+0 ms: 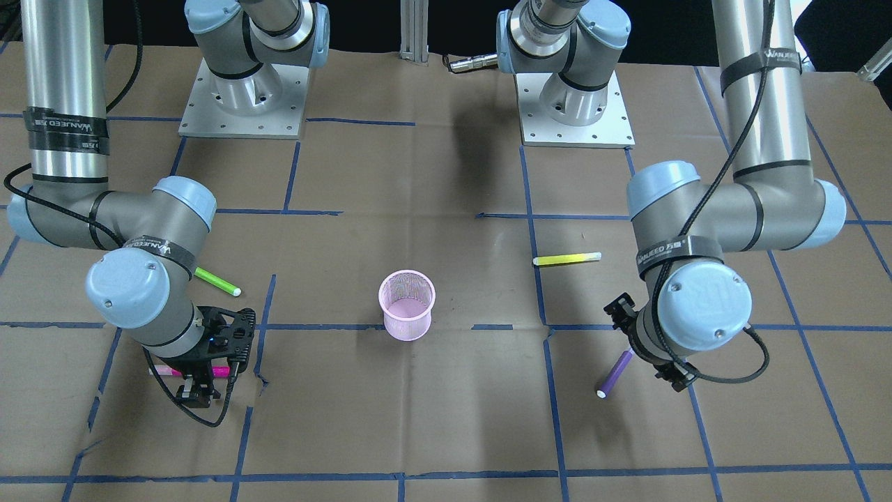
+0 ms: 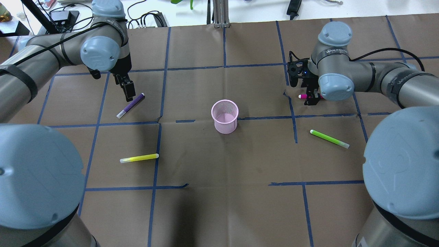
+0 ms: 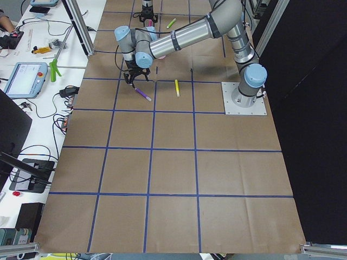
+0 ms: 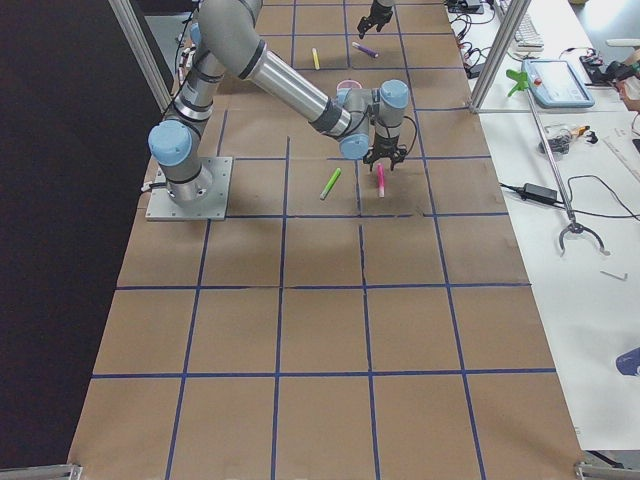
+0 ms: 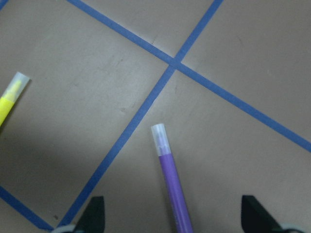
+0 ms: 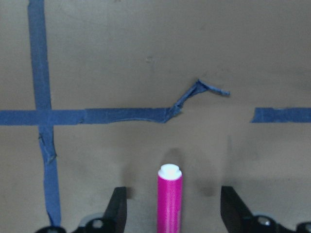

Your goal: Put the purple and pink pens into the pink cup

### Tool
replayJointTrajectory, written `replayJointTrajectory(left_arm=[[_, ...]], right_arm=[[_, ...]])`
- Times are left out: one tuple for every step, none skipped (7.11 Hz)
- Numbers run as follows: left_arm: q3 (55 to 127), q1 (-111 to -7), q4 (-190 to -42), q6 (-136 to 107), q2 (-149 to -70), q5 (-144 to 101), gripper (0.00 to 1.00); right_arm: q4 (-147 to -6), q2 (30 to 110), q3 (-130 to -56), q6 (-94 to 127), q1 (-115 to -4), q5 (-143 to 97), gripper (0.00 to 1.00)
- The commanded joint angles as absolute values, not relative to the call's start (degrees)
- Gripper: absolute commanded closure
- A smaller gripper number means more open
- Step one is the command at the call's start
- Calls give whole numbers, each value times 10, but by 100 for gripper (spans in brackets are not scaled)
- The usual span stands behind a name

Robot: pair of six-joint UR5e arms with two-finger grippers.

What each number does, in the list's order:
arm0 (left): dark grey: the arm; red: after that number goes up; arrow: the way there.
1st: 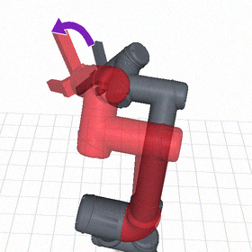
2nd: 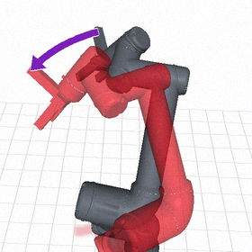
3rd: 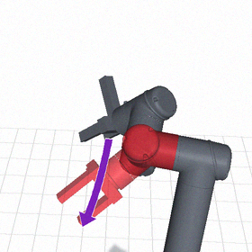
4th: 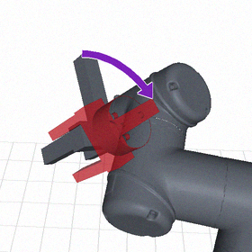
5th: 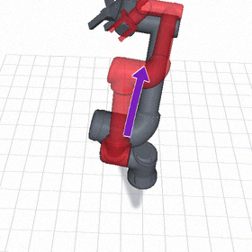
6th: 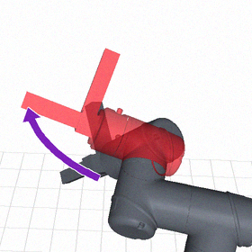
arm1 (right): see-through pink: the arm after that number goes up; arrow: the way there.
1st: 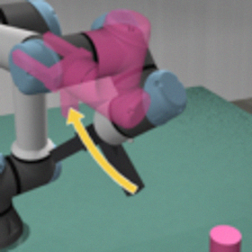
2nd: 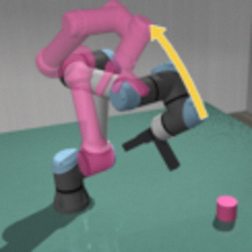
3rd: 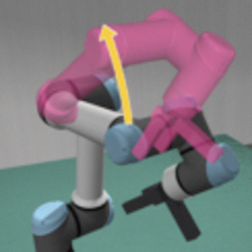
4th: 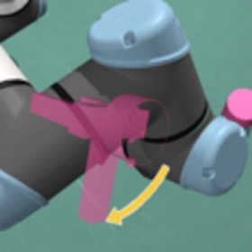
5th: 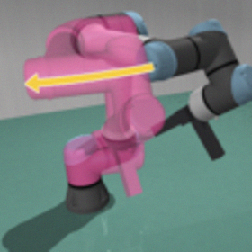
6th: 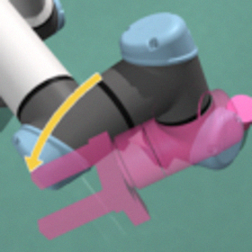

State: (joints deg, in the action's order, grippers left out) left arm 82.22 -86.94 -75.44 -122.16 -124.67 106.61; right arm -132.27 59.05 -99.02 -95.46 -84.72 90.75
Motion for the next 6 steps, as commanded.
replayJointTrajectory(left_arm=[[818,-874,-754,-1223,-1277,1087,3],[819,-878,-754,-1233,-1287,1103,2],[819,-883,-755,-1237,-1294,1103,2],[823,-883,-755,-1237,-1294,1102,2],[830,-884,-755,-1237,-1295,1100,2],[830,-883,-754,-1237,-1295,1098,2]], right_arm=[[-1321,594,-991,-954,-852,908,41],[-1321,594,-991,-954,-856,909,47],[-1321,594,-991,-954,-856,909,50],[-1322,592,-990,-957,-856,909,50],[-1322,591,-987,-960,-855,910,50],[-1323,589,-985,-962,-853,911,50]])
